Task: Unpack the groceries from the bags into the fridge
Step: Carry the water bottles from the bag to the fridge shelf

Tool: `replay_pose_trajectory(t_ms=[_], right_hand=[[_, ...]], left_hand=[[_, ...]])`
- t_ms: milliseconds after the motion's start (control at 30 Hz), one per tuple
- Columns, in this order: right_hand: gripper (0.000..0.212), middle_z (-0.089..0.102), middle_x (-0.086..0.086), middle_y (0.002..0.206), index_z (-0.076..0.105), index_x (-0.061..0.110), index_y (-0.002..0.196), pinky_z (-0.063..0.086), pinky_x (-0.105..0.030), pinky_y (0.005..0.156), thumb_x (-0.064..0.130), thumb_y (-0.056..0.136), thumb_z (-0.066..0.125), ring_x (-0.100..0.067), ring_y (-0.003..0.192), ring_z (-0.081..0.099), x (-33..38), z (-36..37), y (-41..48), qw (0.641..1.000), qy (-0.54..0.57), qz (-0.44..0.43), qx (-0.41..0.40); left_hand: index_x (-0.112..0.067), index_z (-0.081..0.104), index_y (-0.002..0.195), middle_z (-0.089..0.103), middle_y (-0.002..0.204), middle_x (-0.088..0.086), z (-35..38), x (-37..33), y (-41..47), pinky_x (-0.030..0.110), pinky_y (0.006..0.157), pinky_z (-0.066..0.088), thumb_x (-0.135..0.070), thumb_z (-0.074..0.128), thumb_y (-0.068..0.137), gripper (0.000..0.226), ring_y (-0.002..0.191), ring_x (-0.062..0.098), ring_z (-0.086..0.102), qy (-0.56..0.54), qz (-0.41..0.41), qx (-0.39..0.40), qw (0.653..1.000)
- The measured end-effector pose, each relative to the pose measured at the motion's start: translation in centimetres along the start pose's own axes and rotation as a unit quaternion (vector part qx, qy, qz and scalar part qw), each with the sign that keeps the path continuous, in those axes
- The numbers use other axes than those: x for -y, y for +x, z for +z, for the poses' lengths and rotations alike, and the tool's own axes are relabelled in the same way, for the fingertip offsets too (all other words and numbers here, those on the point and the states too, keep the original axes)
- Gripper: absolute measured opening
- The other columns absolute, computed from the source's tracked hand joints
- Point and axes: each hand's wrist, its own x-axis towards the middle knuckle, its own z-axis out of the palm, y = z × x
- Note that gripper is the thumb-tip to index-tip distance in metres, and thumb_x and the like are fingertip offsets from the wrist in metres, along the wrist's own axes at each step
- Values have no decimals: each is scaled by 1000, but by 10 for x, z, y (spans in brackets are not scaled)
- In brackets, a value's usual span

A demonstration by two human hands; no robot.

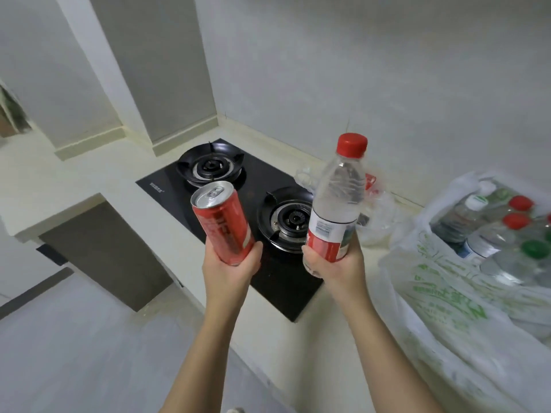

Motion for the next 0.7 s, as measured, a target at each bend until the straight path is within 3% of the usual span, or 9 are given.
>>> replay_pose_trajectory(t_ms=[167, 367, 533, 600, 700], right_hand=[[52, 71, 21, 97, 60, 46, 103, 53, -12, 65, 25, 63, 85, -2, 87, 69, 54, 22, 2, 998, 43, -41, 14], [56, 71, 15, 99, 58, 30, 113, 54, -16, 72, 28, 65, 84, -4, 90, 69, 95, 56, -3, 995, 56, -69, 35], [42, 67, 5, 76, 58, 13, 104, 49, -16, 54, 22, 69, 79, -8, 64, 65, 121, 99, -22, 986, 112, -90, 84], [38, 59, -2, 69, 53, 5, 103, 43, -23, 44, 13, 75, 77, -14, 52, 55, 129, 119, -33, 977, 148, -90, 128], [44, 52, -13, 73, 49, 0, 108, 39, -25, 47, 13, 77, 77, -21, 50, 48, 136, 152, -52, 965, 166, -77, 186]], left_hand=[[-26, 58, 103, 68, 82, -13, -17, -60, 7, 12, 55, 50, -26, 75, 69, 38, 70, 3, 66, -38, 57, -25, 997], [-34, 58, 101, 67, 83, -19, -64, -106, 9, 10, 56, 51, -27, 76, 71, 36, 75, 0, 67, -41, 107, -58, 992], [-45, 54, 101, 66, 86, -22, -120, -132, 3, 7, 57, 49, -24, 77, 74, 41, 76, -4, 66, -28, 135, -80, 987], [-56, 54, 94, 65, 86, -22, -146, -139, -2, 8, 57, 49, -18, 79, 78, 48, 74, -4, 65, -11, 140, -89, 986], [-52, 53, 96, 65, 85, -23, -188, -148, -14, 8, 56, 49, -16, 80, 78, 48, 73, -5, 65, 13, 144, -113, 983]])
